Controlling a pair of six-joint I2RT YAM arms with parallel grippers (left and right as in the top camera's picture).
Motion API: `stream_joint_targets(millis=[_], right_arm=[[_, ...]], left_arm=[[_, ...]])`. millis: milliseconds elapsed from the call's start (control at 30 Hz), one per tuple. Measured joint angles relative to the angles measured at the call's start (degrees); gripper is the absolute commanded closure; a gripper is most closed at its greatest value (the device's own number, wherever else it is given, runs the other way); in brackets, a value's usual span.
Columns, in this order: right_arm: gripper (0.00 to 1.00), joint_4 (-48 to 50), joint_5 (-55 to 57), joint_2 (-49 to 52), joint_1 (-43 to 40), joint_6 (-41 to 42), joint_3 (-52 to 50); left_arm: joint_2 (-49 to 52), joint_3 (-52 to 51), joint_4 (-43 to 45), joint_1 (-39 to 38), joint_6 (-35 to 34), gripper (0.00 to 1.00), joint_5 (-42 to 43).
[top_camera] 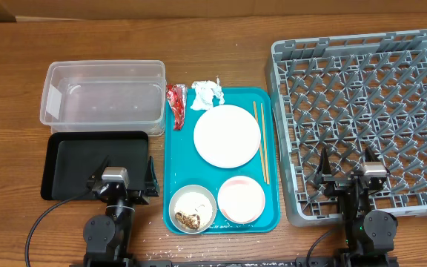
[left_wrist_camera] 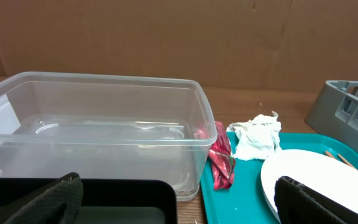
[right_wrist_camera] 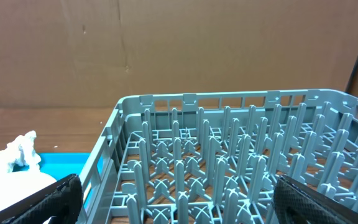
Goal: Sort waste into correct bins and load items into the dishwasher
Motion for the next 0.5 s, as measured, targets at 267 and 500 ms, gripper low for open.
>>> stream_joint_targets(millis=[267, 500], right_arm=[[0.0, 1.1, -9.4, 0.0, 0.0, 1.6, 0.0], [0.0, -7.5, -18.2, 0.6, 0.0, 7.9, 7.8]], left_arm=[[0.0, -0.1, 3.0, 0.0, -7.2, 0.0, 6.4], [0.2, 4.7, 0.5, 0.0, -10.8, 0.0, 16.4]])
